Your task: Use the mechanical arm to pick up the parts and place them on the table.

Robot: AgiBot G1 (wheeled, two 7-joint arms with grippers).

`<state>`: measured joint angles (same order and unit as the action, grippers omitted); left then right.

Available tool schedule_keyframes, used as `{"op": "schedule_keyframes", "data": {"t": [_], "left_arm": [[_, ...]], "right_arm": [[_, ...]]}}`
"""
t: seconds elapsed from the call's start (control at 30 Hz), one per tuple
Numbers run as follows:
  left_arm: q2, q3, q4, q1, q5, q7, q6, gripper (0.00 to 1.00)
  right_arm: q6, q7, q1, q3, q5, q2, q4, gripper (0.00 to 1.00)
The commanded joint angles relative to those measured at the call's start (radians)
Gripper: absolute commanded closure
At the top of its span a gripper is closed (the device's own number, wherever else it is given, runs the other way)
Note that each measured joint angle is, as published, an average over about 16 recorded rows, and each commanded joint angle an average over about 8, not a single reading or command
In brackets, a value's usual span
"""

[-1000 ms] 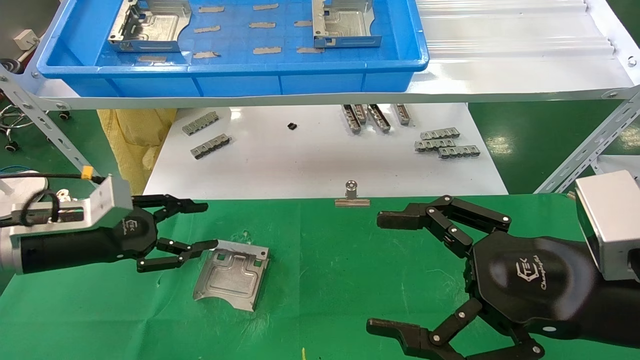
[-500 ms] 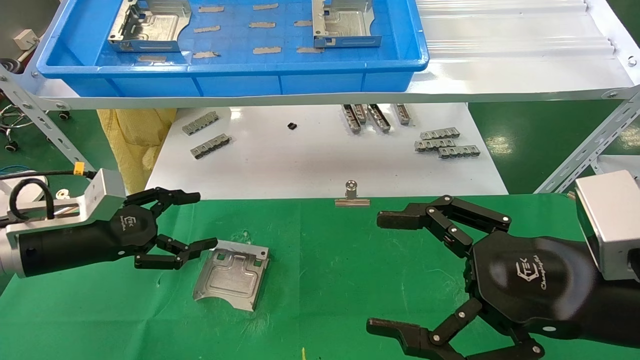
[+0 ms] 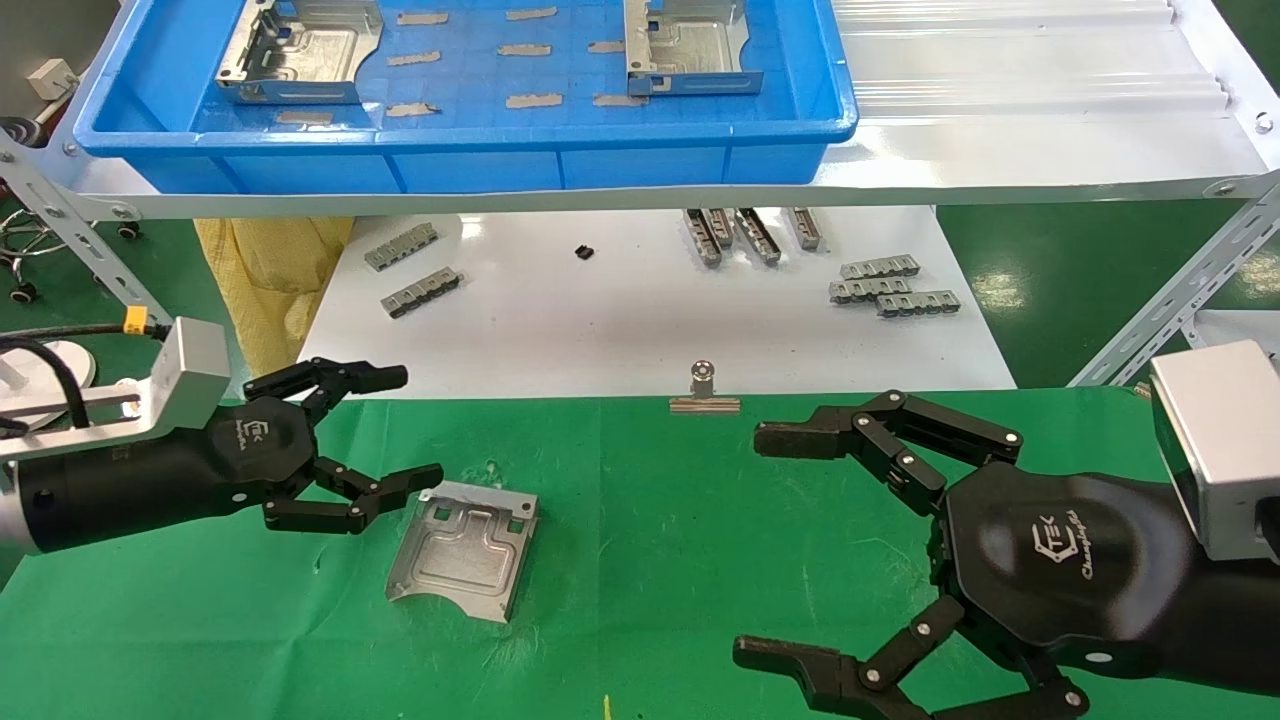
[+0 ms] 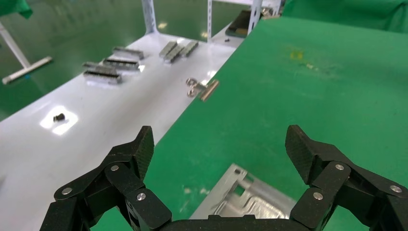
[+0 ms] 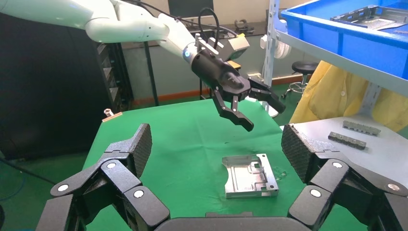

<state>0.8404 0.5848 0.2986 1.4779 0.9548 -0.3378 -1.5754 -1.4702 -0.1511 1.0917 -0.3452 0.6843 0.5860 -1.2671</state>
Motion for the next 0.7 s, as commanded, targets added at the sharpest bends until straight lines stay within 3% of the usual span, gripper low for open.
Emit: {"op": "schedule_keyframes", "data": {"t": [0.03,0.7], "left_arm": [[-0.010,-0.013,0.043,-0.018,-0.010,0.023,0.004,0.00],[-0.109,-0.145,0.468,-0.192,-0.106,0.250,0.038,0.00]], "right_arm": [[0.000,0.000,0.000,0.000,0.000,0.000,0.000,0.00],[0.000,0.000,0.000,0.000,0.000,0.000,0.000,0.00]]}}
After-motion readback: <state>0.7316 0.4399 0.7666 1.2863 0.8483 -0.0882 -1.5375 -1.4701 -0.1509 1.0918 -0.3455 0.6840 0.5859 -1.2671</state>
